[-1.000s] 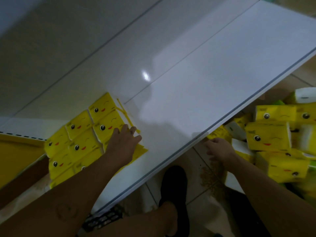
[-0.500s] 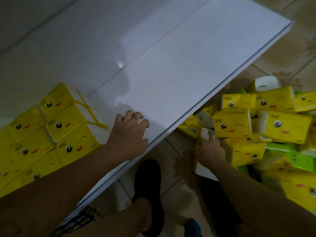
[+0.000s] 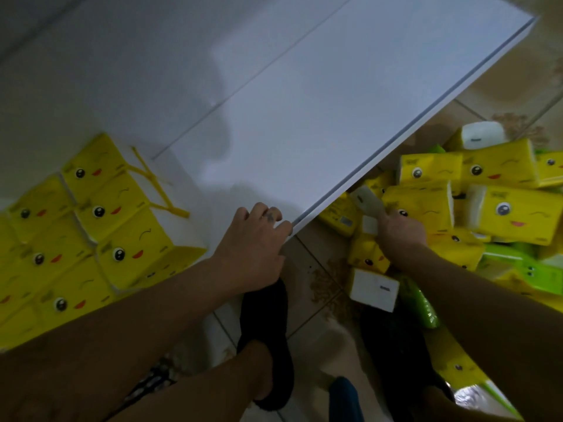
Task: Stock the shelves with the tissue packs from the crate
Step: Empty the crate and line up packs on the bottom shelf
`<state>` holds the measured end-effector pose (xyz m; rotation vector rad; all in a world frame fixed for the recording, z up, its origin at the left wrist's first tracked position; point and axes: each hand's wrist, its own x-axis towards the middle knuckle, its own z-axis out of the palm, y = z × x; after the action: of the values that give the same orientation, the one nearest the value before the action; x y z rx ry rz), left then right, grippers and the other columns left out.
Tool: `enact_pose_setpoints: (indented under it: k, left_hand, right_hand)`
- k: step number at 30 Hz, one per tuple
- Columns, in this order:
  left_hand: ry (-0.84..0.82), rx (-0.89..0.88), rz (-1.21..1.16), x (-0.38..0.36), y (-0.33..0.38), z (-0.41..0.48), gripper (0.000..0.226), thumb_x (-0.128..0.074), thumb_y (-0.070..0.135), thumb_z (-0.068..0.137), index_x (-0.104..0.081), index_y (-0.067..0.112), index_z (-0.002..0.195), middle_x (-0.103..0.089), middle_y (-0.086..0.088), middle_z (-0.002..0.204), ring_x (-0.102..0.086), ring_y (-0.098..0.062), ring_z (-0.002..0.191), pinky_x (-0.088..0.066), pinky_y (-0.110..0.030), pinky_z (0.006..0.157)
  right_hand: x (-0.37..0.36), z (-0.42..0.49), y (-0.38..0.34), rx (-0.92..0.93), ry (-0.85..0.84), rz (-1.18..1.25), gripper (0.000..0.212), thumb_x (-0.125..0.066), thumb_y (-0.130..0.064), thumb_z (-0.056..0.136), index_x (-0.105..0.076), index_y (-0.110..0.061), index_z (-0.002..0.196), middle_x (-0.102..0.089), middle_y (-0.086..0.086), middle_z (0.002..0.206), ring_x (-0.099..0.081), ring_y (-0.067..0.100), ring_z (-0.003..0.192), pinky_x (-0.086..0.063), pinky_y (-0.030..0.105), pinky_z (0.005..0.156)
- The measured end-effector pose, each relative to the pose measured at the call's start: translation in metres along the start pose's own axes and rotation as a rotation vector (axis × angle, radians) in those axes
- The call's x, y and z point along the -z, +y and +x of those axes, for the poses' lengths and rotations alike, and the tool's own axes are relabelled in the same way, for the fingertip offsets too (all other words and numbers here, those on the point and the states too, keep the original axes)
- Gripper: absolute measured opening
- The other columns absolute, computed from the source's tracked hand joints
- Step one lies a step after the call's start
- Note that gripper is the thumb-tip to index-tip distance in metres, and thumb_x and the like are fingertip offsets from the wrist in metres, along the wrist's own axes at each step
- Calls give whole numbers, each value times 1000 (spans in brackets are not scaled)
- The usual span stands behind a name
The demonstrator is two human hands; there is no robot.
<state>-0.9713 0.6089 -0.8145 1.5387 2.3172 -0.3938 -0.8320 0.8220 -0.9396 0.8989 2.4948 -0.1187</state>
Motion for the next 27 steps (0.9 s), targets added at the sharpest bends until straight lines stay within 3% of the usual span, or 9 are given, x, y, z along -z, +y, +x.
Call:
enact_pose_setpoints:
  k: [4,9,13,17,20,22,24,27]
  left_hand:
    - [-7,39,-91,1,-4,7,47,-51,44,89,-45,27,133,-41,-2,140,-34,-24,128,-32,-40,101]
    - [5,71,-213,8,-1,10,43,-56,40,87,-47,25,126,-45,-1,131,-36,-23,122,-32,-39,98]
    - [19,64,-275,19,6,14,51,-60,38,84,-43,23,129,-44,-2,132,-36,-24,122,-33,-40,99]
    - [106,70,-308,36,11,16,89,-64,50,80,-17,23,150,-28,-7,149,-27,-28,134,-28,-42,106]
    - [93,36,-158,44,12,14,111,-66,53,77,10,27,153,-12,-13,157,-15,-31,143,-20,-46,113]
    - [96,41,-73,43,8,14,117,-69,49,75,18,30,151,-15,-16,155,-19,-34,141,-21,-48,111]
    - [140,68,-11,41,-3,19,116,-69,44,74,18,32,150,-25,-15,147,-32,-34,130,-29,-46,104]
    - [142,149,-5,38,-34,31,111,-70,43,72,10,39,150,-31,-13,140,-39,-32,118,-34,-44,94]
  right_hand:
    - [1,2,-1,0,-51,-53,21,-59,-19,92,-61,-15,113,-62,3,105,-65,21,94,-44,29,61]
    - [29,4,5,80,-44,64,26,-61,-29,90,-65,-14,111,-53,10,117,-53,26,109,-50,37,83]
    - [83,-5,12,56,-58,564,16,-70,-24,84,-71,-11,92,-59,8,95,-56,24,91,-41,29,70]
    - [117,-22,-4,77,-141,1093,12,-68,-16,80,-68,-7,73,-56,10,68,-52,22,67,-43,36,64]
    - [130,-29,-32,143,-229,1284,16,-63,-10,82,-65,-14,66,-57,8,68,-55,20,69,-47,34,65]
    - [136,-32,-50,201,-310,1399,10,-59,-5,86,-66,-5,78,-58,11,75,-57,19,72,-49,31,65]
    - [138,-32,-66,227,-339,1515,12,-58,-6,88,-65,4,88,-61,16,81,-59,23,78,-50,37,72]
    - [133,-23,-83,139,-228,1556,18,-63,-26,85,-70,-11,79,-68,10,85,-63,24,87,-52,43,80]
